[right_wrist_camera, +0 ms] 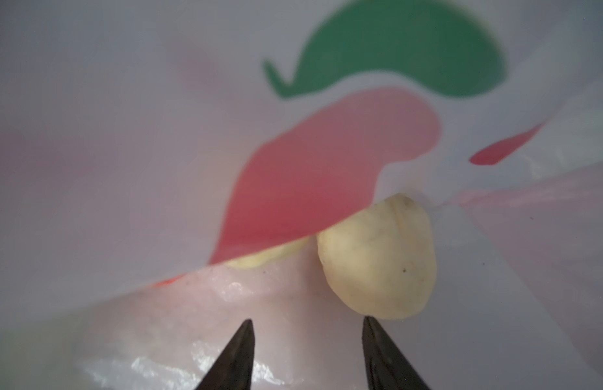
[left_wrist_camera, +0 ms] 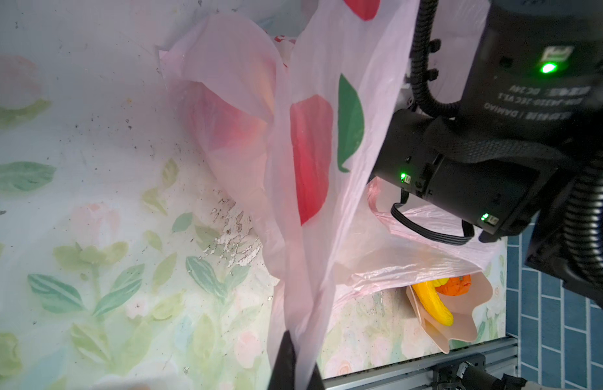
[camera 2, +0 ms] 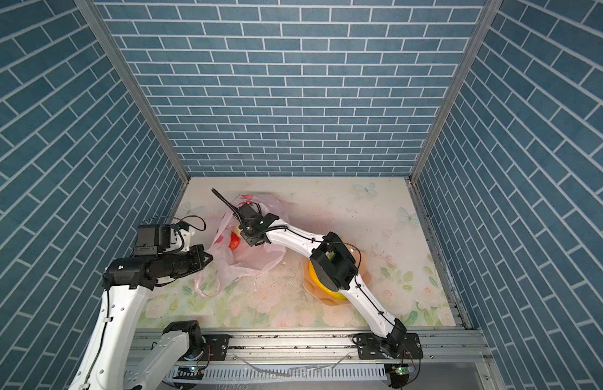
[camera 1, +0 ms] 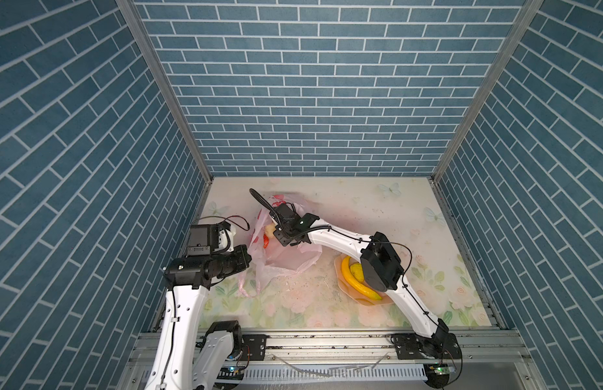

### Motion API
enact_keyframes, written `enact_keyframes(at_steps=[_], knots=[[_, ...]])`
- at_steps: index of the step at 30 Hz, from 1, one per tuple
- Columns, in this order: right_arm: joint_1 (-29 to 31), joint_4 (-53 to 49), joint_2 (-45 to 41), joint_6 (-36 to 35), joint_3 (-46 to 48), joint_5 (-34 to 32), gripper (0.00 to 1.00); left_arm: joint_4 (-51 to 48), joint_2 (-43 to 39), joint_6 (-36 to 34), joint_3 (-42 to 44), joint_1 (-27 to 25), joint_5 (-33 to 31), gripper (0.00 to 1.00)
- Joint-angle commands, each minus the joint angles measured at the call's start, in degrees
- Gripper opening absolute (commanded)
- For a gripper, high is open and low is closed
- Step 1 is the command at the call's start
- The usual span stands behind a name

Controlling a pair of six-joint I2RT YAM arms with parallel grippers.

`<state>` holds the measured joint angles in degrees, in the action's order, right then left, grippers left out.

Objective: Take the fake fruits out of the plastic bag
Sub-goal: 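Close the right gripper on a cream-coloured fruit inside the bag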

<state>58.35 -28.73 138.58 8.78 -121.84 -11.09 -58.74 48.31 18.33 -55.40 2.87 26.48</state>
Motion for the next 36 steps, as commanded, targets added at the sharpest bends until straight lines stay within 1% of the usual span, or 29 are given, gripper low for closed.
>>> enact_keyframes(at_steps=[1,6,13,16,20,27,29,36], knots=[[-1.5,5.9,-3.0,6.8,2.4,-3.3,0.57,2.4,0.2,1.8,1.2,0.2,1.2,0.0],[-2.7,11.0,-4.1,7.9,5.9,-3.5,0.61,5.4,1.3,2.5,1.8,0.3,1.8,0.0],[-4.2,14.4,-3.4,11.7,6.3,-3.9,0.62,11.4,4.1,3.9,2.0,0.2,3.0,0.0],[-4.6,15.9,-3.1,13.9,5.8,-2.9,0.63,14.5,6.6,4.6,1.3,0.3,4.1,0.0],[-5.3,14.4,-0.9,17.0,1.8,-0.5,0.65,16.5,10.1,4.3,-0.8,0.2,4.8,0.0],[-6.2,12.6,3.4,20.8,-2.9,3.4,0.71,18.8,15.4,3.8,-2.4,0.2,6.0,0.0],[-6.6,12.8,4.0,21.8,-3.3,4.8,0.76,19.2,16.2,3.8,-2.4,0.2,6.0,0.0],[-7.5,11.2,6.2,22.9,-5.7,6.8,0.78,20.7,18.4,3.7,-2.2,0.2,6.2,0.0]])
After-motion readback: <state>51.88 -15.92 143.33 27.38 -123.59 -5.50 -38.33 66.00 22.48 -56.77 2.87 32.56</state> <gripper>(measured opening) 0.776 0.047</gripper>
